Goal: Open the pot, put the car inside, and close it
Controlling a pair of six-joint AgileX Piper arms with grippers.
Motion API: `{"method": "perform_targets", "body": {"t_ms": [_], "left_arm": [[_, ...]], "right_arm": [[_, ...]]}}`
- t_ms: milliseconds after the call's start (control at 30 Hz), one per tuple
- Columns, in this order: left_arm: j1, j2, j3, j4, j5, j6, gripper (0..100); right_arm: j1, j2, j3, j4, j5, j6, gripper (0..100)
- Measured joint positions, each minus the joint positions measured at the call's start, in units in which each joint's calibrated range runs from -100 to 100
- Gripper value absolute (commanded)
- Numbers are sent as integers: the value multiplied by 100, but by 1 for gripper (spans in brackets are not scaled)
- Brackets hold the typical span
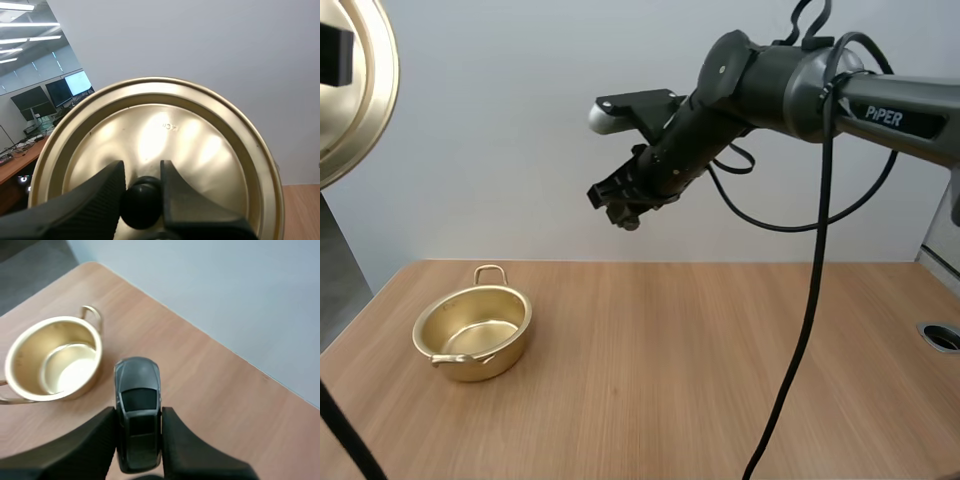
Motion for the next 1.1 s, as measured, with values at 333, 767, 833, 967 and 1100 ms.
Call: {"method": "perform_targets", "body": {"t_ms": [333,767,833,967,1100], "left_arm": [[0,0,0,0,0,0,0],[0,0,0,-47,0,37,0],[0,0,0,-47,0,37,0],[10,0,0,-47,0,37,0],[64,0,0,-47,0,37,0]], "right_arm": [[449,799,-11,-138,-605,20,0],[899,1927,-11,51,-1854,-403,0],[1020,2025,-11,40,-1969,-437,0],[1281,2180,-163,0,-2039,-508,0],[1488,2316,-455,0,-2054,-508,0]]}}
